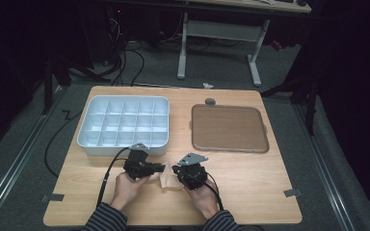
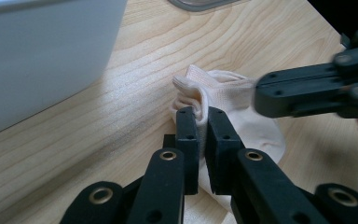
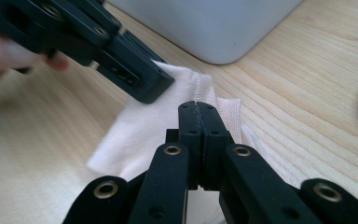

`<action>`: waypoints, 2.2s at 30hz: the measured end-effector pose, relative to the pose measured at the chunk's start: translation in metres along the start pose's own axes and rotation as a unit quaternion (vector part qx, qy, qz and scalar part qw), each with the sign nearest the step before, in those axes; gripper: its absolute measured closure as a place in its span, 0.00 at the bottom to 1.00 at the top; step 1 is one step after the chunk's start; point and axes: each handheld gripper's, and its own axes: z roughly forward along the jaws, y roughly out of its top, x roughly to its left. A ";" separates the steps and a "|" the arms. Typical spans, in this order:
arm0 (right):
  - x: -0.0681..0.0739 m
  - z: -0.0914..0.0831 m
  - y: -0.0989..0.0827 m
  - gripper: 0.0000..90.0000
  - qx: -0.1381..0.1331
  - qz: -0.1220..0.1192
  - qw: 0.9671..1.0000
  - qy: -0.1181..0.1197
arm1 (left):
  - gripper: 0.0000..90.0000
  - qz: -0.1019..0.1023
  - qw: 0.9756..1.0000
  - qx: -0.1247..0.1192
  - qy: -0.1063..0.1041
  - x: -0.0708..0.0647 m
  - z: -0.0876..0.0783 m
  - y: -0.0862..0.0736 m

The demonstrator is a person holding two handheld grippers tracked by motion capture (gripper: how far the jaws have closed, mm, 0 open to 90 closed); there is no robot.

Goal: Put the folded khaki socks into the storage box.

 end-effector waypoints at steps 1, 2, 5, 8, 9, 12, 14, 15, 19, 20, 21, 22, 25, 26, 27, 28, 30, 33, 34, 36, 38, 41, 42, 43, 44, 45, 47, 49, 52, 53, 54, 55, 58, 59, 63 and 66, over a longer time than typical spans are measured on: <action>0.000 0.003 0.000 1.00 0.004 -0.001 1.000 -0.003 | 0.95 -0.001 1.000 -0.001 -0.002 0.000 0.000 0.000; -0.001 0.007 0.000 1.00 0.008 0.000 1.000 -0.005 | 0.95 -0.001 1.000 -0.001 -0.003 0.000 0.000 0.000; -0.004 0.013 -0.003 1.00 0.021 0.002 1.000 -0.011 | 0.95 -0.001 1.000 -0.003 -0.004 -0.001 0.000 0.000; -0.006 0.018 -0.006 1.00 0.034 0.002 0.999 -0.012 | 0.95 0.002 1.000 -0.004 -0.006 -0.002 -0.001 0.000; -0.005 0.019 -0.006 1.00 0.036 0.001 0.999 -0.011 | 0.95 0.003 1.000 -0.004 -0.008 -0.002 -0.001 0.000; -0.002 0.021 -0.007 1.00 0.043 -0.008 0.999 -0.005 | 0.95 0.001 1.000 -0.010 -0.016 -0.003 -0.002 0.000; 0.002 0.023 -0.007 1.00 0.046 -0.016 0.999 -0.004 | 0.94 0.003 1.000 -0.014 -0.021 -0.004 -0.002 0.000; 0.003 0.024 -0.007 1.00 0.049 -0.018 0.999 -0.001 | 0.94 0.004 1.000 -0.016 -0.022 -0.004 -0.002 0.000; 0.005 0.026 -0.007 1.00 0.049 -0.019 0.999 0.004 | 0.94 0.005 0.999 -0.023 -0.027 -0.005 -0.003 -0.001; 0.005 0.026 -0.007 1.00 0.048 -0.018 0.999 0.007 | 0.94 0.004 0.999 -0.024 -0.029 -0.005 -0.004 -0.001; 0.005 0.026 -0.006 1.00 0.049 -0.018 0.999 0.008 | 0.94 0.004 0.999 -0.027 -0.031 -0.005 -0.004 -0.001; 0.006 0.027 -0.006 1.00 0.050 -0.017 0.999 0.009 | 0.94 0.004 0.999 -0.028 -0.031 -0.005 -0.004 -0.001; 0.008 0.029 -0.005 1.00 0.050 -0.015 0.999 0.018 | 0.94 0.004 0.999 -0.036 -0.036 -0.006 -0.003 -0.002; 0.009 0.030 -0.005 1.00 0.048 -0.017 0.999 0.019 | 0.94 0.005 0.999 -0.037 -0.037 -0.006 -0.003 -0.002; 0.010 0.031 -0.004 1.00 0.046 -0.022 0.999 0.020 | 0.94 0.004 0.998 -0.039 -0.039 -0.006 -0.002 -0.002; 0.012 0.031 -0.004 1.00 0.046 -0.019 0.999 0.021 | 0.95 0.001 0.998 -0.041 -0.042 -0.006 -0.001 -0.002; 0.013 0.032 -0.004 1.00 0.044 -0.018 0.999 0.022 | 0.95 -0.009 0.998 -0.045 -0.051 -0.003 0.001 -0.004; 0.012 0.032 -0.003 1.00 0.046 -0.016 0.998 0.025 | 0.95 -0.012 0.998 -0.042 -0.043 -0.003 0.001 -0.004; 0.012 0.031 -0.003 0.99 0.049 -0.017 0.998 0.025 | 0.95 -0.011 0.998 -0.040 -0.039 -0.003 0.001 -0.003; 0.012 0.030 -0.003 0.94 0.048 -0.017 0.998 0.026 | 0.95 -0.010 0.999 -0.034 -0.030 -0.004 0.000 -0.004; 0.012 0.027 -0.002 0.88 0.047 -0.014 0.998 0.025 | 0.95 -0.010 0.999 -0.032 -0.025 -0.003 -0.002 -0.004; 0.012 0.019 0.000 0.85 0.041 -0.018 0.999 0.015 | 0.95 -0.012 0.999 -0.034 -0.021 -0.003 -0.005 -0.003; 0.011 0.016 0.000 0.84 0.036 -0.017 0.999 0.011 | 0.95 -0.010 0.999 -0.033 -0.020 -0.003 -0.005 -0.003; 0.010 0.013 0.000 0.84 0.032 -0.015 0.999 0.007 | 0.95 -0.008 0.999 -0.031 -0.018 -0.003 -0.005 -0.004; 0.009 0.010 0.000 0.83 0.021 -0.011 1.000 0.005 | 0.95 -0.007 0.999 -0.030 -0.017 -0.004 -0.004 -0.004; 0.007 0.006 0.000 0.82 0.016 -0.007 1.000 0.001 | 0.95 -0.006 0.999 -0.030 -0.016 -0.005 -0.005 -0.004; 0.003 0.000 0.000 0.80 0.009 0.001 1.000 -0.008 | 0.95 -0.006 0.999 -0.031 -0.014 -0.005 -0.005 -0.004; -0.001 -0.004 -0.001 0.79 0.008 0.010 1.000 -0.017 | 0.95 -0.007 0.999 -0.031 -0.013 -0.005 -0.005 -0.004; -0.008 -0.003 -0.006 0.76 0.017 0.032 0.999 -0.022 | 0.95 -0.006 0.999 -0.031 -0.012 -0.006 -0.005 -0.004; -0.010 -0.003 -0.009 0.75 0.018 0.036 0.999 -0.023 | 0.95 -0.006 0.999 -0.032 -0.013 -0.006 -0.005 -0.004; -0.011 -0.001 -0.011 0.75 0.020 0.041 0.999 -0.022 | 0.95 -0.006 0.999 -0.032 -0.013 -0.006 -0.005 -0.004; -0.012 0.000 -0.013 0.75 0.022 0.044 0.999 -0.021 | 0.95 -0.007 0.999 -0.032 -0.014 -0.006 -0.004 -0.004; -0.013 0.007 -0.017 0.76 0.034 0.055 0.998 -0.018 | 0.95 -0.007 0.999 -0.032 -0.016 -0.007 -0.003 -0.003; -0.014 0.010 -0.018 0.78 0.038 0.056 0.998 -0.015 | 0.95 -0.008 0.999 -0.033 -0.017 -0.007 -0.003 -0.003; -0.015 0.015 -0.020 0.84 0.044 0.057 0.997 -0.004 | 0.95 -0.010 0.999 -0.040 -0.023 -0.009 -0.003 -0.002; -0.018 0.016 -0.019 0.84 0.046 0.057 0.997 0.005 | 0.95 -0.006 0.999 -0.039 -0.021 -0.012 -0.003 0.001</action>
